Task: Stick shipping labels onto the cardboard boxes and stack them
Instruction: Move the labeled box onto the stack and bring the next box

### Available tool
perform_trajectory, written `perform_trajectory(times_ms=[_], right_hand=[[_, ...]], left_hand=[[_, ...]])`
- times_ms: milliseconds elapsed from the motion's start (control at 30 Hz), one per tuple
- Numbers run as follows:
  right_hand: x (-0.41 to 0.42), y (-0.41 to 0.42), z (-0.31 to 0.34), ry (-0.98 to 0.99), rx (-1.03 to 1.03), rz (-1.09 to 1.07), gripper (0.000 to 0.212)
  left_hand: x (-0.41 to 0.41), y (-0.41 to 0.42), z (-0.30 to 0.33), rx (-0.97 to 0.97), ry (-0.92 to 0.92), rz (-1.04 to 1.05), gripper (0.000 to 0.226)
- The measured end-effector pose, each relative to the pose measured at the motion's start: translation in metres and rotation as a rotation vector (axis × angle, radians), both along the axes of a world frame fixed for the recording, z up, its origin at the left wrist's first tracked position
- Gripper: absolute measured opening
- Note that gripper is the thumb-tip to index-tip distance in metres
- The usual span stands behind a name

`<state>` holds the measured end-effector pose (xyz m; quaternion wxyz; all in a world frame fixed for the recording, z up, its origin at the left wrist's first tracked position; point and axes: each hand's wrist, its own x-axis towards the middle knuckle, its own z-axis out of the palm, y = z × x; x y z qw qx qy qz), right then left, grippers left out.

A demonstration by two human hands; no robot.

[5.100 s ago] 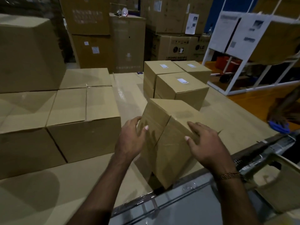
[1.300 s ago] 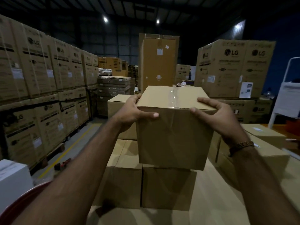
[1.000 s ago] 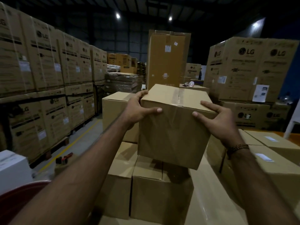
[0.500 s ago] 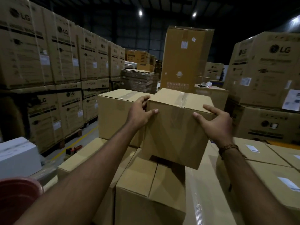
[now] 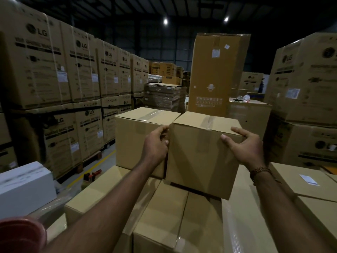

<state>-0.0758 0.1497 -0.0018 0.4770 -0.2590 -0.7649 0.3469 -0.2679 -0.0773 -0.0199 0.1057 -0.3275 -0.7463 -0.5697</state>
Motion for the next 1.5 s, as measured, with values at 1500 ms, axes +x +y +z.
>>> perform_trajectory(times_ms=[1500], right_hand=[[-0.05,0.033,-0.031,-0.049,-0.093,0.026,0.116]], left_hand=[[-0.075,0.027,0.002,-0.304,0.336,0.096,0.056]])
